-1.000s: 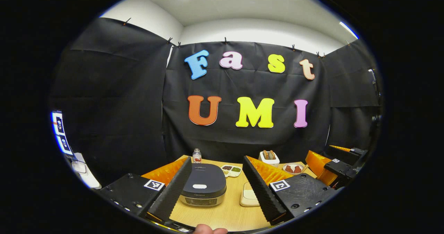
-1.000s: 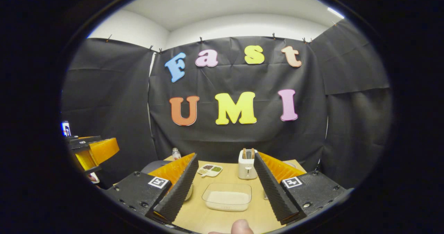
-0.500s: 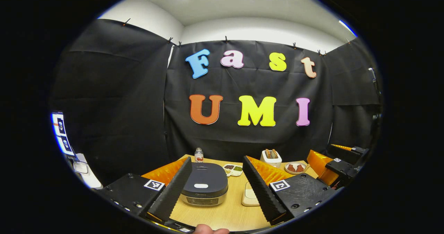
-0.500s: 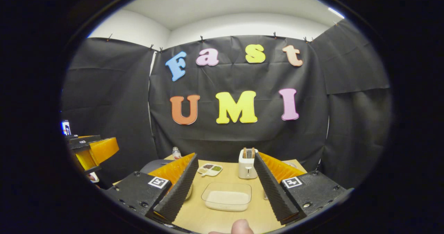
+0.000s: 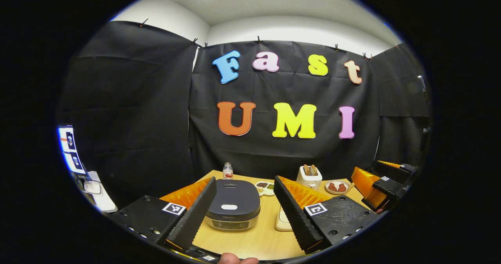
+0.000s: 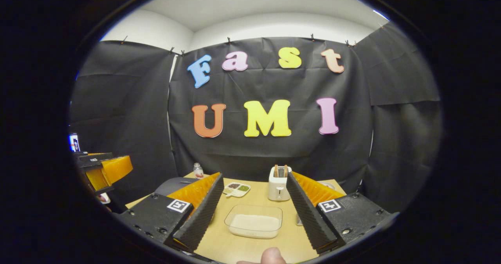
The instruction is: Close the left gripper, press the button to open the rice cooker; take a wooden spoon from the chopstick holder with the right hand, scoop a spoonful of rice and pour it into the rice cooker, then put the wooden spoon back into the chopstick holder.
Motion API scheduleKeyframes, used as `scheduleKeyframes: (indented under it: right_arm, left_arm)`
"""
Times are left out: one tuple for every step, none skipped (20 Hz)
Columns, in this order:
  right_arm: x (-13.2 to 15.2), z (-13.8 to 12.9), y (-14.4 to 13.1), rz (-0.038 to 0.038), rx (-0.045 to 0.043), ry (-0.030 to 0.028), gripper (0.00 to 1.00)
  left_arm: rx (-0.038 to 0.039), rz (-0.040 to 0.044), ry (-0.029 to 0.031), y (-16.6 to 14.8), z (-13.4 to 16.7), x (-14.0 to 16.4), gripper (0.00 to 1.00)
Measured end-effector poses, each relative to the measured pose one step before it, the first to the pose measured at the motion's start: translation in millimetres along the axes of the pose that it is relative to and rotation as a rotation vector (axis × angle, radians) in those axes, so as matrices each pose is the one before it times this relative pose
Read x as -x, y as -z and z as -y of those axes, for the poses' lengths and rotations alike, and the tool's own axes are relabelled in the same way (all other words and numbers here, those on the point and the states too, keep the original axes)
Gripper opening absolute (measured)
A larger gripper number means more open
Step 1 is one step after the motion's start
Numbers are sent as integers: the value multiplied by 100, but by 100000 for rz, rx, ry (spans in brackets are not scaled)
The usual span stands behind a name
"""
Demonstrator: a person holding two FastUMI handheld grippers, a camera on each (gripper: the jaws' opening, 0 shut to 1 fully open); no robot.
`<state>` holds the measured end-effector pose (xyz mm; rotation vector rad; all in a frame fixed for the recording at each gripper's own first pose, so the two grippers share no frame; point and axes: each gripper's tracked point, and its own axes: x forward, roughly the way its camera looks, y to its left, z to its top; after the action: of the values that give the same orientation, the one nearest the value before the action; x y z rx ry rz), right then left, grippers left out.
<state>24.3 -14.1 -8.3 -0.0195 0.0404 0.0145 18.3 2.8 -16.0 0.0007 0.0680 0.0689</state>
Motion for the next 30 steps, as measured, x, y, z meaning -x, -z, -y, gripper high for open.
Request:
scheduleKeyframes:
  right_arm:
    - [-420,325,-50,193,129,287,97]
    - [-300,295,-159,103,64,305,100]
    - [-331,373,-2,-54,-80,419,100]
    - [-406,383,-60,-65,-125,503,100]
    - [-496,401,136,-129,1,562,100]
    - [-433,419,-95,-16,-58,446,100]
    - [-387,425,-24,89,-287,407,100]
    - [-443,490,-55,-1,-342,363,97]
    - [-565,548,130,-234,-324,635,97]
    - [-531,560,53,-467,-333,486,97]
    - [-483,591,50,-355,-336,595,100]
    - [-455,641,-128,-1,-326,769,100]
    - [-446,691,-197,349,280,895,97]
    - [-514,650,-210,727,554,741,100]
    - [-616,610,8,307,604,776,100]
    - [-503,487,111,-160,365,562,97]
    - [-385,373,317,-536,-112,438,97]
    - [-330,377,294,-792,-374,470,97]
    - [-446,502,368,-961,-304,867,97]
    - [-226,522,315,-884,-178,968,100]
    - [-257,614,362,-488,-225,1291,100]
    - [-218,682,126,-351,-151,1372,100]
    - [-135,716,246,-340,-208,1495,100]
    - [-198,623,270,-700,-328,1388,100]
    - [-202,643,443,-757,-437,1281,100]
    - [-136,531,278,-933,-412,1404,100]
    - [-191,542,301,-807,-494,1212,100]
    - [-129,482,293,-857,-257,1361,97]
    - [-40,403,290,-649,-243,1283,100]
    - [-58,259,169,-701,-260,1039,97]
  left_arm:
    - [-75,-1048,-428,196,-37,-300,95]
    - [-192,-1494,-643,535,-155,-289,95]
    - [-154,-1700,-295,454,-73,-373,95]
    - [-54,-1819,-21,297,214,-453,95]
    - [89,-1758,-163,272,77,-427,95]
    - [259,-1543,-367,314,-153,-633,95]
    - [521,-1832,-142,294,-50,-635,95]
    - [848,-2763,-385,437,-135,-733,95]
    - [435,-3493,164,662,-130,-762,95]
    - [-44,-3528,-515,625,-152,-846,95]
    - [-251,-3314,-730,418,-401,-1023,95]
    - [64,-3034,-252,328,-341,-1140,95]
    - [777,-3499,-45,400,-246,-1179,95]
    - [894,-3171,-359,212,-414,-800,95]
    - [739,-3106,-704,386,-387,-1108,95]
    - [483,-3787,312,451,-274,-954,95]
    - [579,-4050,733,648,-132,-1072,95]
    - [339,-4282,480,634,-245,-1028,95]
    - [164,-4514,455,768,-206,-1089,95]
    - [398,-4959,-236,662,-458,-1264,96]
    - [345,-4046,374,576,-223,-1021,95]
    - [77,-2785,313,217,-214,-607,90]
    - [-393,-2618,-1082,168,-573,-688,82]
    - [-193,-2380,-748,204,-523,-656,62]
    - [69,-1620,-271,15,-376,-652,51]
    - [431,-1425,-173,93,-155,-642,46]
    - [531,-1842,115,193,-133,-452,34]
    - [831,-1795,150,190,-198,-260,26]
    - [1711,-1156,1055,25,163,-169,0]
    - [72,-1666,763,182,128,-135,6]
